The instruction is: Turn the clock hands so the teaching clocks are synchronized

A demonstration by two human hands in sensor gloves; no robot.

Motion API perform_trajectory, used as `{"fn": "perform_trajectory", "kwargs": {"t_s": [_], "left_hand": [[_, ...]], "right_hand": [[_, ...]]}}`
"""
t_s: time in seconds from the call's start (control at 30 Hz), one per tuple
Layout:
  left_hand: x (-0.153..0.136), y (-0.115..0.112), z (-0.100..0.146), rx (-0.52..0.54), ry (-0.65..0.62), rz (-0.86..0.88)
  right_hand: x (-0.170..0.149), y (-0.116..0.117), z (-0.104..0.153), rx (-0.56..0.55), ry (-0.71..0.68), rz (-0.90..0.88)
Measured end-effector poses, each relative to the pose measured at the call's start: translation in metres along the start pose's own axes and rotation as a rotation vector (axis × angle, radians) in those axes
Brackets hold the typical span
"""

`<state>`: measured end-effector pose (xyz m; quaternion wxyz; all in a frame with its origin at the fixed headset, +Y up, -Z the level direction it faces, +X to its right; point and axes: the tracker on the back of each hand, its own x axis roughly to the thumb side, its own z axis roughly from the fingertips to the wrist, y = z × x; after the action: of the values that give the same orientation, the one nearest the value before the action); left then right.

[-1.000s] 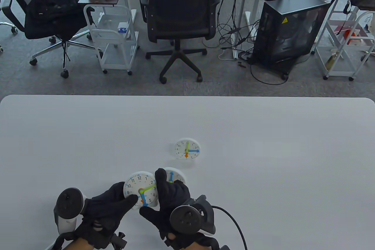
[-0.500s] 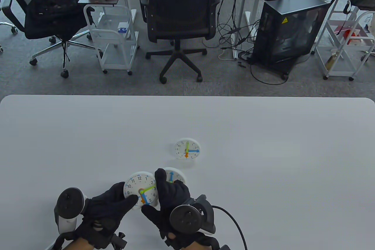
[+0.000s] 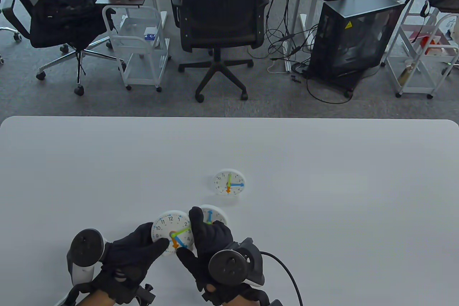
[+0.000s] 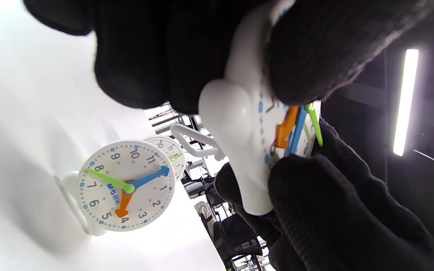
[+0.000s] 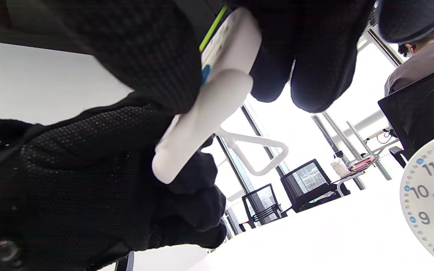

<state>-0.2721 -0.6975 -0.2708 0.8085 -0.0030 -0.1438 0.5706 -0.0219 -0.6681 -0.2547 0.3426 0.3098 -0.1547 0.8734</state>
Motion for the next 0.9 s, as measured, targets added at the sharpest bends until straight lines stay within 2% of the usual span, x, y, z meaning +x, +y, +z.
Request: {"fn": "perform_trajectory", "kwargs": {"t_s": [0.9], "left_hand": [[-0.0003,-0.0024,-0.0014,-0.016,-0.001,-0.016]], "right_hand": [[-0.0035,-0.0055,-0.0001,-0.053,0.000,0.008]]}}
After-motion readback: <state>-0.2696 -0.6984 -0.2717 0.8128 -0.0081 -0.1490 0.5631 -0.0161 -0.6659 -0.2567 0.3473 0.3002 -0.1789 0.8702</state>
